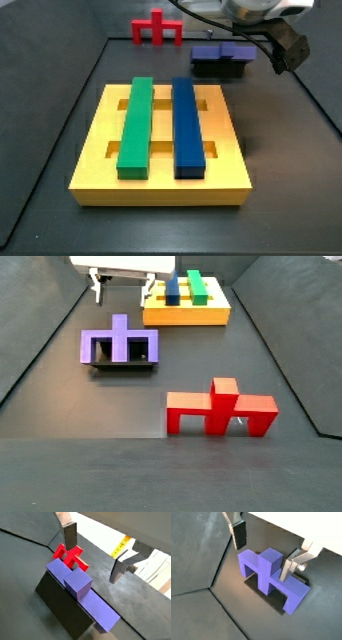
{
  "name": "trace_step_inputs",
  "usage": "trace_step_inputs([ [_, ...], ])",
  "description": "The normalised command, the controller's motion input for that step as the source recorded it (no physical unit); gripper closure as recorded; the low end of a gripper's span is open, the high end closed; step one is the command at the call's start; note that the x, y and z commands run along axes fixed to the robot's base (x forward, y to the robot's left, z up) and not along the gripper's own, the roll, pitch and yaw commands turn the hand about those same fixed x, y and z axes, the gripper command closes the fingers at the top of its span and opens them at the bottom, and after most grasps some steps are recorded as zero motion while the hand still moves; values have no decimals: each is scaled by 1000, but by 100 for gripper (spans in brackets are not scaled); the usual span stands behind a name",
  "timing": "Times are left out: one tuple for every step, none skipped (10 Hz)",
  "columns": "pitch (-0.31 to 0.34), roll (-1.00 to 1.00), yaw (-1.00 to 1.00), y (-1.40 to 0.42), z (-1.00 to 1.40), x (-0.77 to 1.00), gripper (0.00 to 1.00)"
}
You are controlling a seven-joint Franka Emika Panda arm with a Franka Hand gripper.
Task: Pick up the purple object. Move up. Place the purple object on the fixture. Regrasp the purple object. Move to above the board. Insert the purple object.
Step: Regrasp the purple object.
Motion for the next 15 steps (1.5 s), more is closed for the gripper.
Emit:
trace_step_inputs([
  [43, 100, 37, -14, -460, 160, 0],
  [117, 169, 66, -46, -397, 251, 0],
  [149, 129, 91, 0, -320, 254, 0],
  [40, 37, 314, 0, -203, 57, 0],
  [17, 46, 449, 0, -149, 37, 0],
  [20, 77, 469, -11, -186, 97, 0],
  [23, 131, 471, 0, -249, 114, 0],
  [83, 134, 431, 0, -203, 189, 0],
  [77, 106, 163, 0, -197, 109, 0],
  [66, 177, 140, 0, -203, 80, 0],
  [86, 343, 169, 0, -169, 94, 0],
  [140, 403, 123, 0, -60, 117, 0],
  [211, 463, 51, 0, 0, 54, 0],
  [177, 400, 20, 0, 0, 0, 0],
  [106, 317, 9, 0, -17, 0, 0],
])
